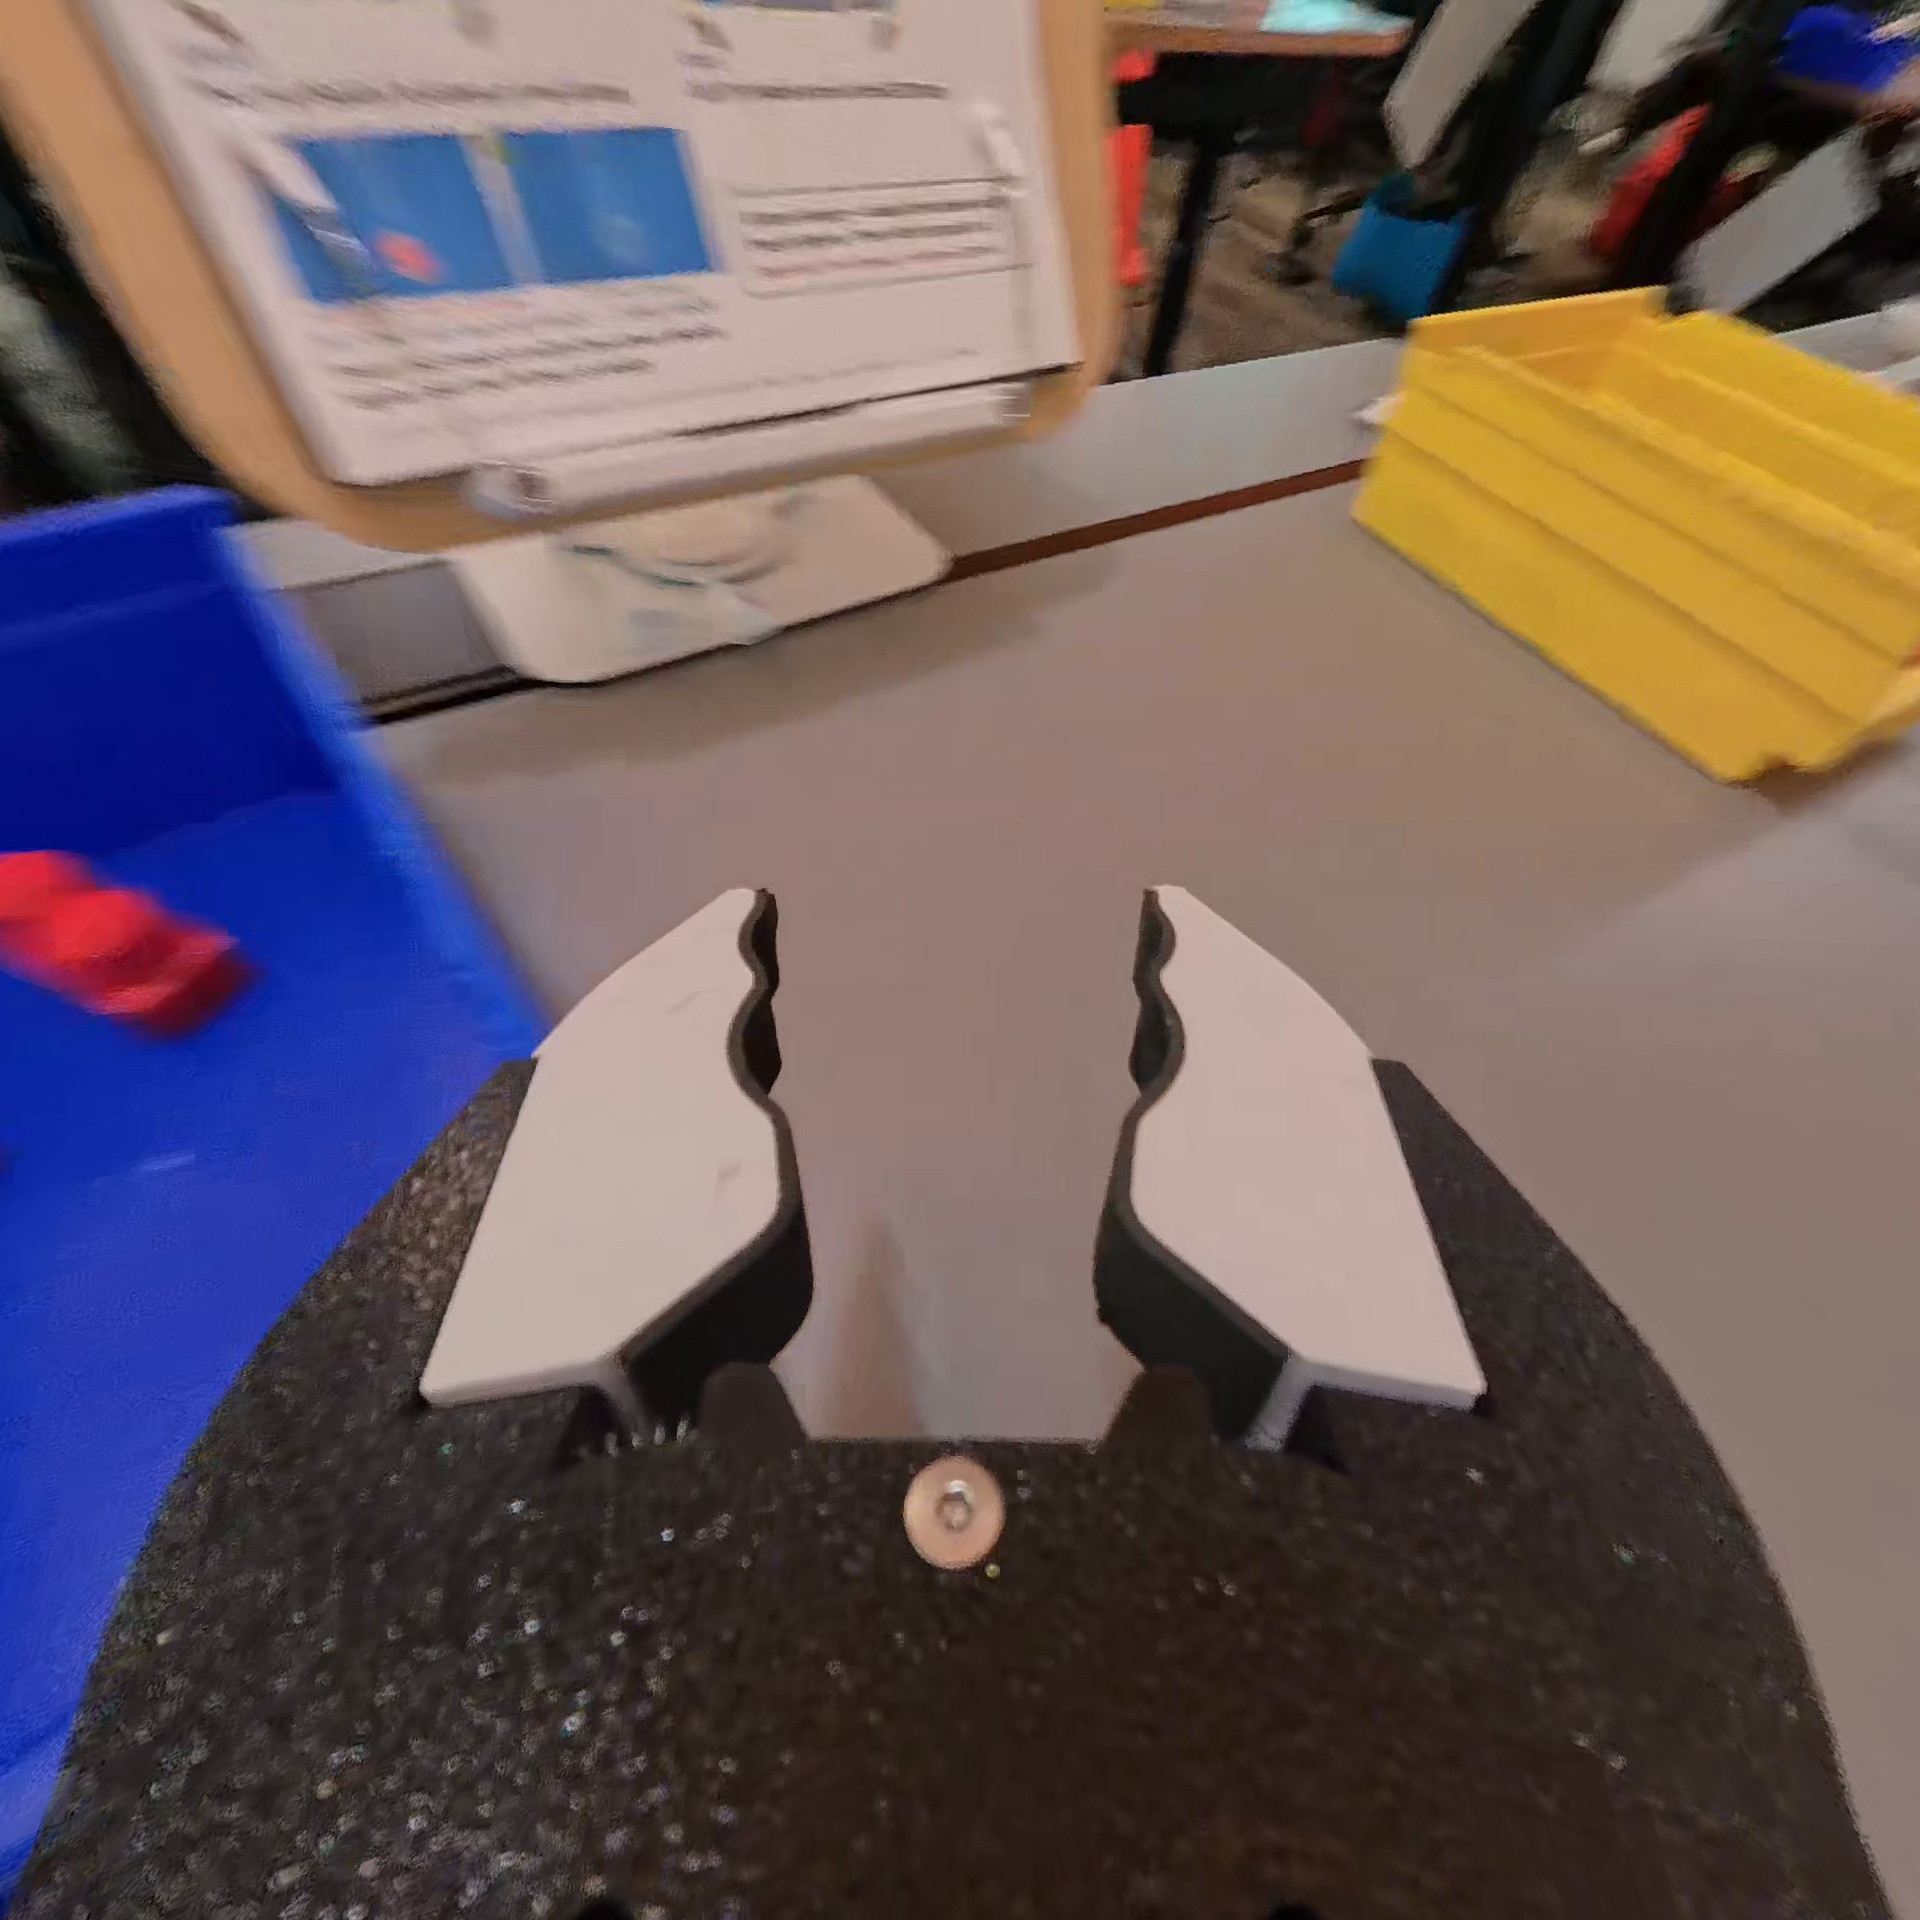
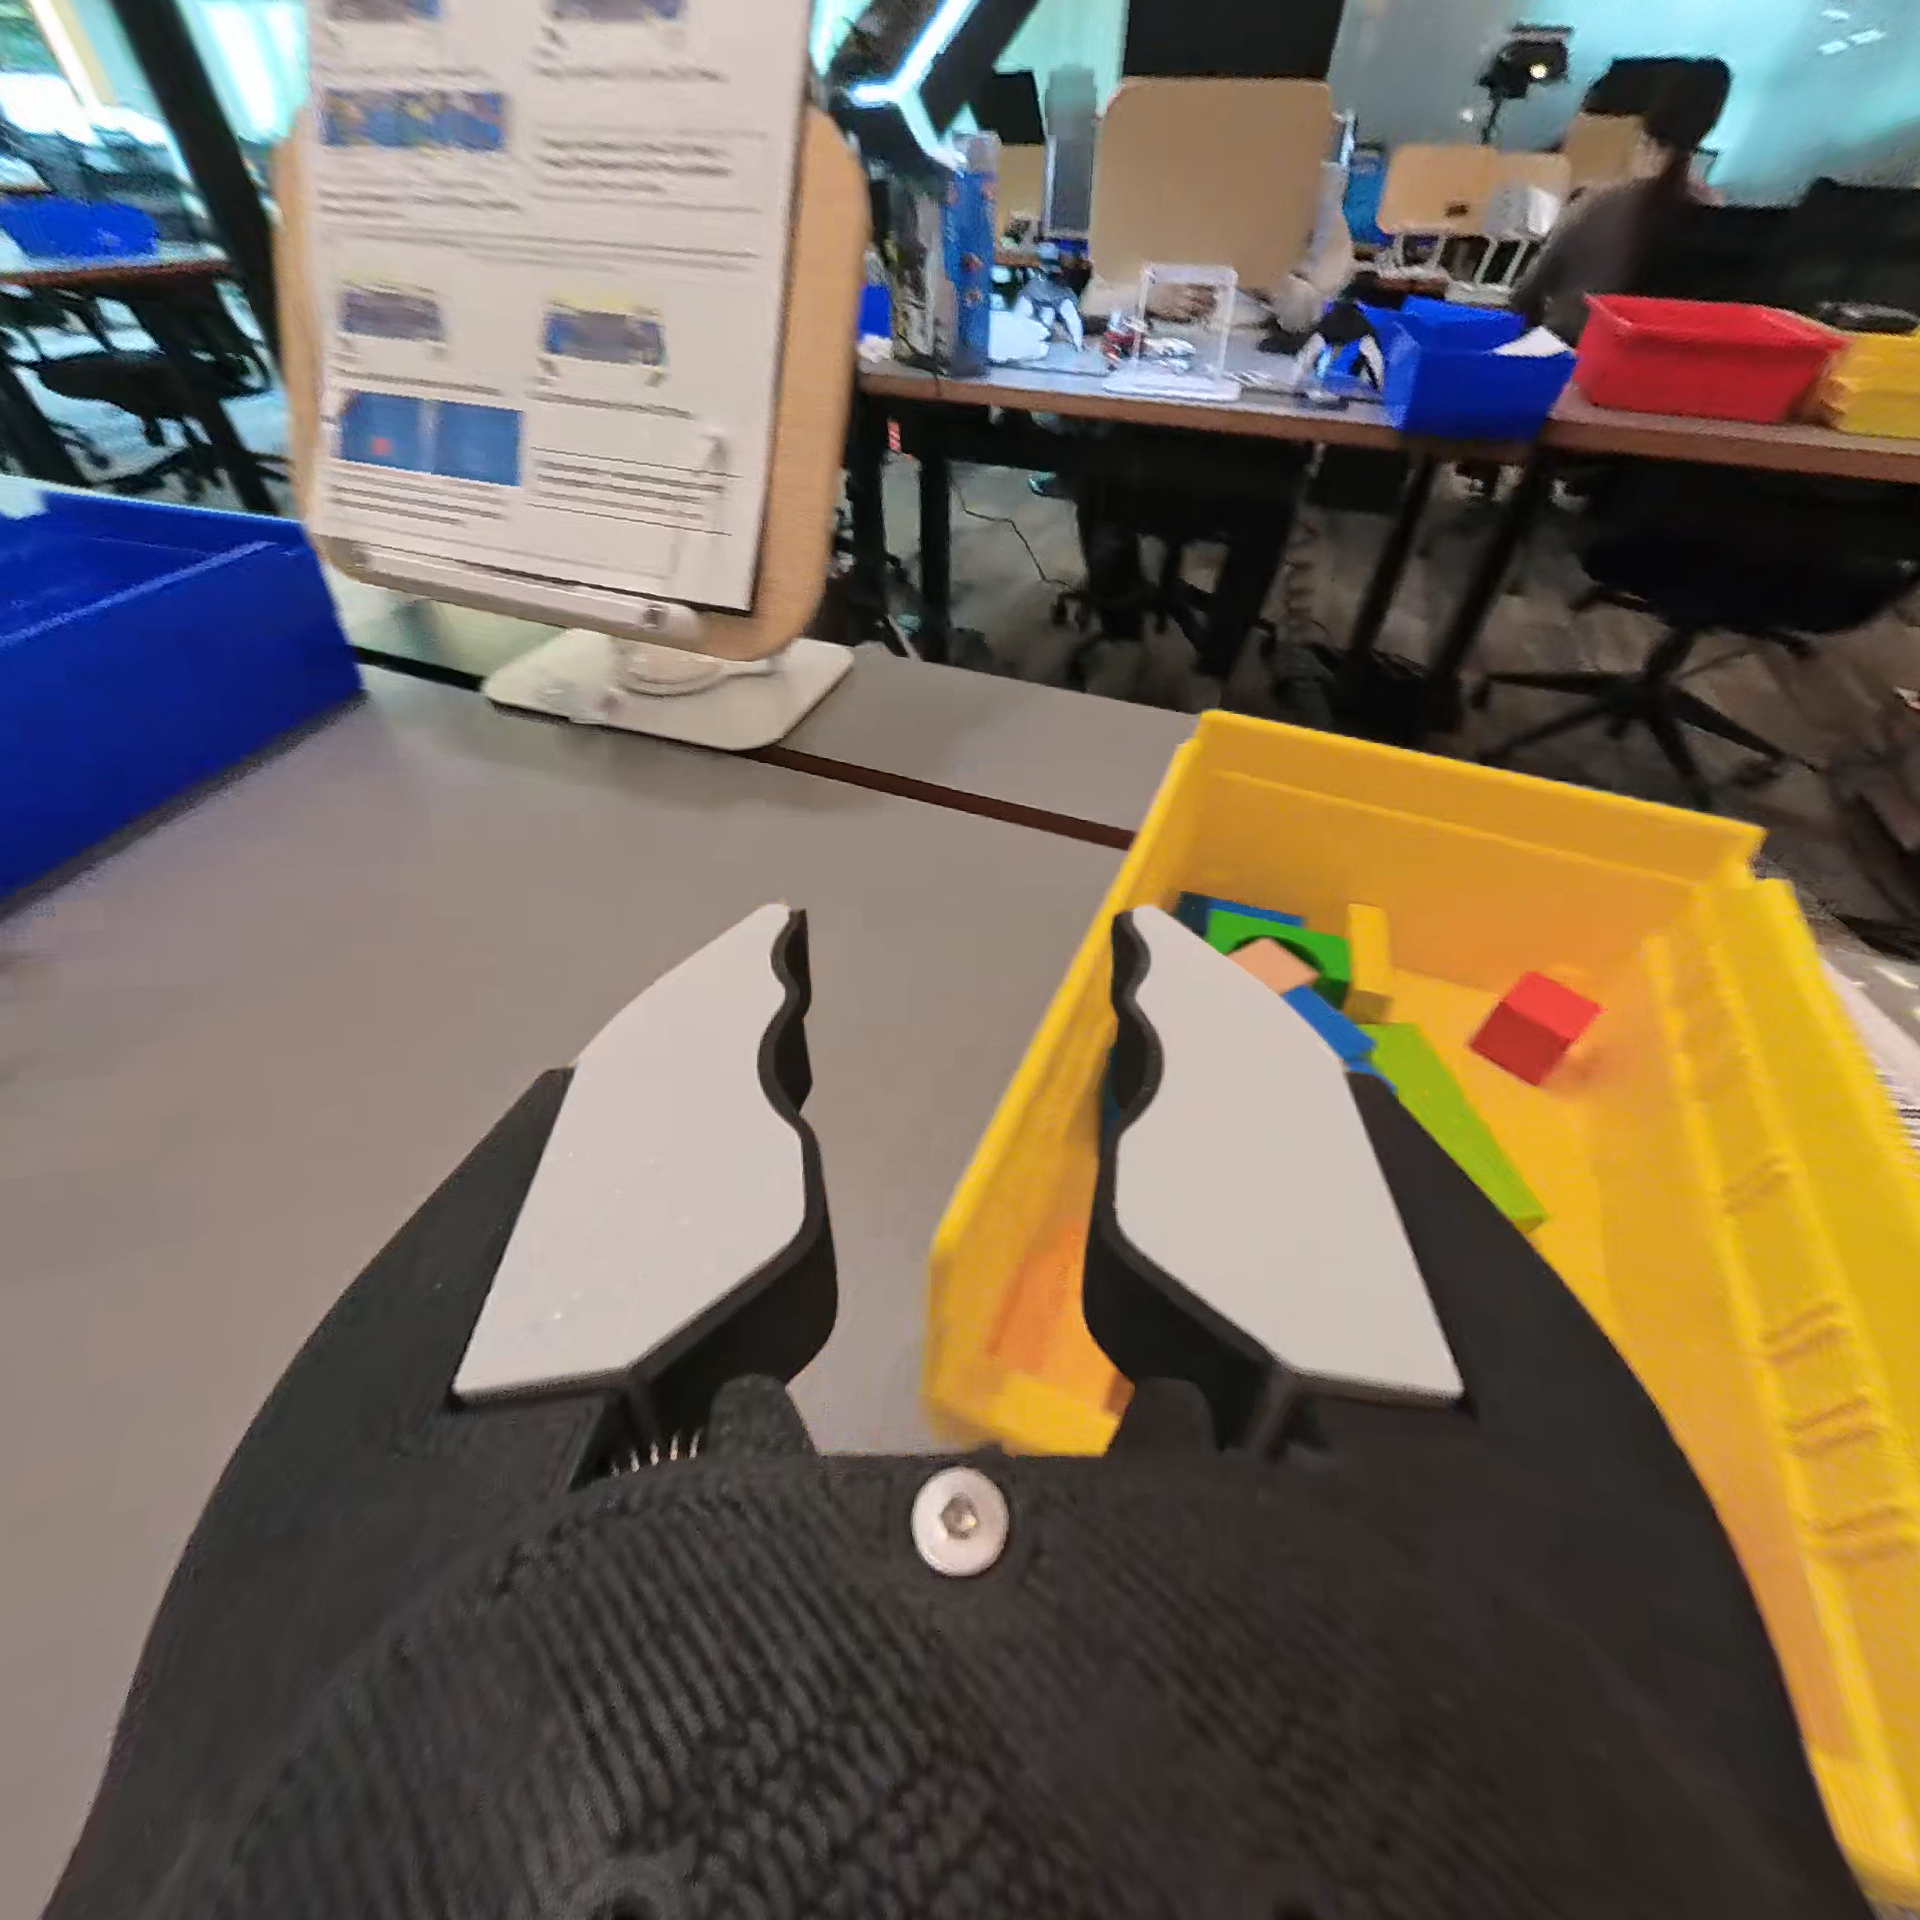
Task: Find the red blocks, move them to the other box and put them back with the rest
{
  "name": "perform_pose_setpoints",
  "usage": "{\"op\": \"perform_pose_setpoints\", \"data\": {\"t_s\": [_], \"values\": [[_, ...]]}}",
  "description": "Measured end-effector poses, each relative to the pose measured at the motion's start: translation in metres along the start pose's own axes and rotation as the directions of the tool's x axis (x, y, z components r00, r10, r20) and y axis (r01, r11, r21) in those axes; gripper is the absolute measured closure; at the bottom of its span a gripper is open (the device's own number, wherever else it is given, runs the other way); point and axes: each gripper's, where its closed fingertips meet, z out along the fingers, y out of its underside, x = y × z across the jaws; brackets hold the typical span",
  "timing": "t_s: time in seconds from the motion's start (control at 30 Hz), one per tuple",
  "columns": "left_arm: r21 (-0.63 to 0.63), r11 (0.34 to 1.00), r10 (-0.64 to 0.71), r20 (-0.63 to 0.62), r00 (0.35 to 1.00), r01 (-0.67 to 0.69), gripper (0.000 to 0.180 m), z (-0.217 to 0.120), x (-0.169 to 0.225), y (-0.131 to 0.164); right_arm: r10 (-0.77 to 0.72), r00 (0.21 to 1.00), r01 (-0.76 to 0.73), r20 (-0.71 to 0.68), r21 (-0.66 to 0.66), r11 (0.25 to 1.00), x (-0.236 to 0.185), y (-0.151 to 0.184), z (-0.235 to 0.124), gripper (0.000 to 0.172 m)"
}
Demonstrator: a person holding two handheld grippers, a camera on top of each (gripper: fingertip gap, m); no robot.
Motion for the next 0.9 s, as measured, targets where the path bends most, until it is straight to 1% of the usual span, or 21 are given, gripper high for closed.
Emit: {"op": "perform_pose_setpoints", "data": {"t_s": [0.07,0.1,0.17,0.2,0.27,0.3,0.37,0.47,0.53,0.63,0.73,0.83,0.9], "values": [[-0.099,0.995,0.041,0.134,0.99,-0.028,0.115,-0.012,-0.051,-0.002,0.014,1.0,-0.015,0.016,0.024,1.0,-0.017,0.004,-0.006,0.117],[-0.161,0.987,0.053,0.197,0.979,-0.021,0.114,-0.016,-0.077,-0.001,0.021,0.999,-0.021,0.025,0.029,0.999,-0.024,0.005,-0.007,0.116],[-0.233,0.972,0.049,0.299,0.953,0.023,0.113,-0.018,-0.124,-0.003,0.023,0.999,-0.024,0.037,0.033,0.999,-0.035,0.008,-0.005,0.116],[-0.253,0.965,0.026,0.327,0.945,0.061,0.112,-0.016,-0.142,-0.003,0.025,0.999,-0.026,0.034,0.037,0.999,-0.038,0.009,-0.003,0.116],[-0.292,0.939,-0.069,0.351,0.934,0.179,0.109,-0.005,-0.168,0.0,0.028,0.999,-0.031,0.045,0.057,0.998,-0.045,0.007,0.0,0.116],[-0.316,0.92,-0.113,0.356,0.928,0.233,0.108,0.002,-0.176,0.003,0.029,0.998,-0.033,0.057,0.067,0.997,-0.048,0.005,0.002,0.116],[-0.362,0.88,-0.16,0.383,0.91,0.307,0.106,0.017,-0.192,0.01,0.02,0.997,-0.023,0.072,0.045,0.999,-0.053,0.003,0.003,0.115],[-0.432,0.817,-0.167,0.456,0.874,0.382,0.106,0.04,-0.214,0.023,-0.018,0.998,0.014,0.053,0.082,0.997,-0.054,-0.003,-0.002,0.114],[-0.478,0.767,-0.189,0.468,0.863,0.427,0.105,0.058,-0.218,0.034,-0.031,0.998,0.027,0.048,0.074,0.997,-0.053,-0.003,-0.004,0.114],[-0.511,0.691,-0.215,0.53,0.82,0.511,0.105,0.077,-0.228,0.051,-0.034,0.999,0.032,0.038,0.066,0.997,-0.05,-0.001,-0.006,0.114],[-0.499,0.655,-0.214,0.597,0.773,0.567,0.106,0.087,-0.237,0.063,-0.036,0.998,0.032,0.046,0.074,0.997,-0.049,-0.001,-0.008,0.114],[-0.498,0.634,-0.194,0.638,0.745,0.591,0.117,0.092,-0.244,0.073,-0.023,0.998,0.018,0.062,0.079,0.997,-0.049,0.0,-0.006,0.114],[-0.493,0.625,-0.184,0.661,0.728,0.605,0.121,0.093,-0.249,0.079,-0.012,0.998,0.006,0.065,0.079,0.997,-0.048,0.001,-0.005,0.114]]}}
